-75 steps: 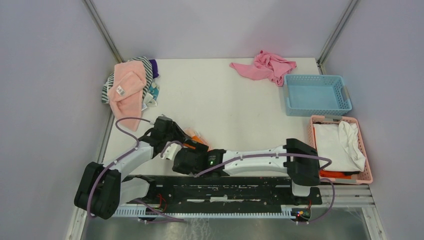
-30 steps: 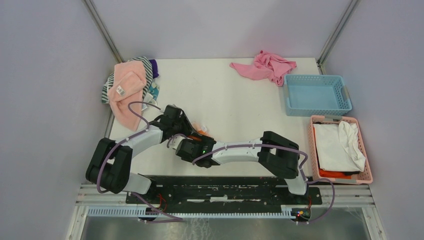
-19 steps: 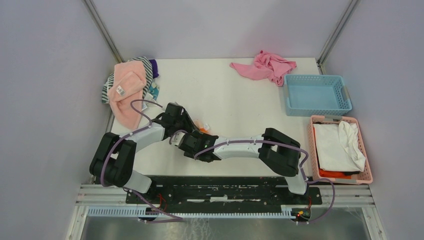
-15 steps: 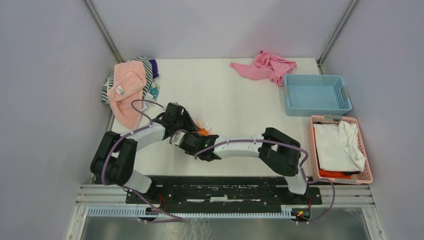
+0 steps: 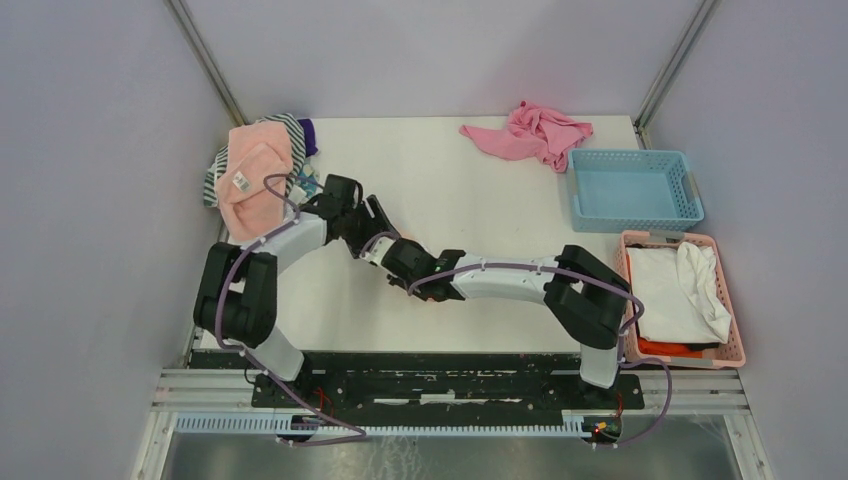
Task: Roll the towels
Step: Roll the towel at the center of the board.
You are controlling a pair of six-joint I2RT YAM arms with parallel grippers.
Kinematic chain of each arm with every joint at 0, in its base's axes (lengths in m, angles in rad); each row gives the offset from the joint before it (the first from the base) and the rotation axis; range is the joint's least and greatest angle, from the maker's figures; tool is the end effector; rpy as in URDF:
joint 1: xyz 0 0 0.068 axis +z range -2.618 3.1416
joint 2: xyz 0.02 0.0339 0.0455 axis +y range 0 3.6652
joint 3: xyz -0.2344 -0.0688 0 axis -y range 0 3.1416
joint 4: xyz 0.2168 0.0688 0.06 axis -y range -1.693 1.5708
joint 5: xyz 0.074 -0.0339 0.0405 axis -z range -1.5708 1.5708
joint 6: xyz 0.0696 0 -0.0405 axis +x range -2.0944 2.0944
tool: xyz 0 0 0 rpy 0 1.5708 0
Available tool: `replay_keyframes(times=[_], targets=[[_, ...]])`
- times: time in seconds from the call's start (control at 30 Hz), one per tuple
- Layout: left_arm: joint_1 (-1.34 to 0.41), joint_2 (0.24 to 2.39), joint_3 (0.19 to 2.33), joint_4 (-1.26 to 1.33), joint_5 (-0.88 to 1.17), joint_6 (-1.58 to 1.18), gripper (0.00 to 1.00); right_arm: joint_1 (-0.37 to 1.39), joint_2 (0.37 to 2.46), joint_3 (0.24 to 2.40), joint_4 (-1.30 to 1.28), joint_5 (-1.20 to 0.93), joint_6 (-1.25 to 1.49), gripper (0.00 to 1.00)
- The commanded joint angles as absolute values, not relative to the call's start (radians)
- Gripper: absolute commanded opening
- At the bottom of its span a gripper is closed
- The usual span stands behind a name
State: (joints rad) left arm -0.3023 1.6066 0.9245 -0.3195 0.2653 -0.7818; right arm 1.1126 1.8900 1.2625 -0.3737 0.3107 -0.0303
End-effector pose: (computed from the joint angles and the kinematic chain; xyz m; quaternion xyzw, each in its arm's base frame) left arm 0.2911 -0.1099 0.1387 -0.1898 0.9330 -0.2523 0.1729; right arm 0.1871 0.3313 0.1392 -0.4762 0.8210 0.0157 0.3144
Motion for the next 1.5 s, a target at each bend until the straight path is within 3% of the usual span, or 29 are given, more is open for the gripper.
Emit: replay_keyframes(times=[0.0, 0.23, 0.43, 0.87, 1.2, 1.3, 1.37, 1.47], targets=[[-0.184, 1.608, 1.065, -0.377, 0.29, -0.68, 0.76, 1.089, 1.862, 1.215, -0.557, 0.296, 0.014, 0.0], [-0.131, 1.449, 1.091, -0.487, 0.244, -0.629, 0.79, 1.078, 1.862, 1.209, -0.582, 0.348, 0.003, 0.0], [-0.14, 1.309, 0.712, -0.18, 0.409, -0.862, 0.81, 1.078, 1.8, 1.102, -0.448, 0.252, 0.012, 0.0], [-0.288, 1.278, 0.478, 0.261, 0.408, -1.127, 0.87, 1.077, 1.755, 0.955, -0.279, 0.12, 0.006, 0.0], [-0.383, 1.511, 0.521, 0.441, 0.341, -1.189, 0.89, 1.077, 1.743, 0.95, -0.306, 0.046, -0.022, 0.02], [-0.407, 1.585, 0.538, 0.457, 0.331, -1.19, 0.82, 1.078, 1.745, 0.957, -0.316, 0.041, -0.016, 0.04], [-0.415, 1.62, 0.527, 0.473, 0.321, -1.2, 0.72, 1.078, 1.74, 0.968, -0.328, 0.047, -0.001, 0.1], [-0.426, 1.623, 0.498, 0.471, 0.286, -1.215, 0.56, 1.078, 1.738, 1.009, -0.369, 0.088, 0.041, 0.38]])
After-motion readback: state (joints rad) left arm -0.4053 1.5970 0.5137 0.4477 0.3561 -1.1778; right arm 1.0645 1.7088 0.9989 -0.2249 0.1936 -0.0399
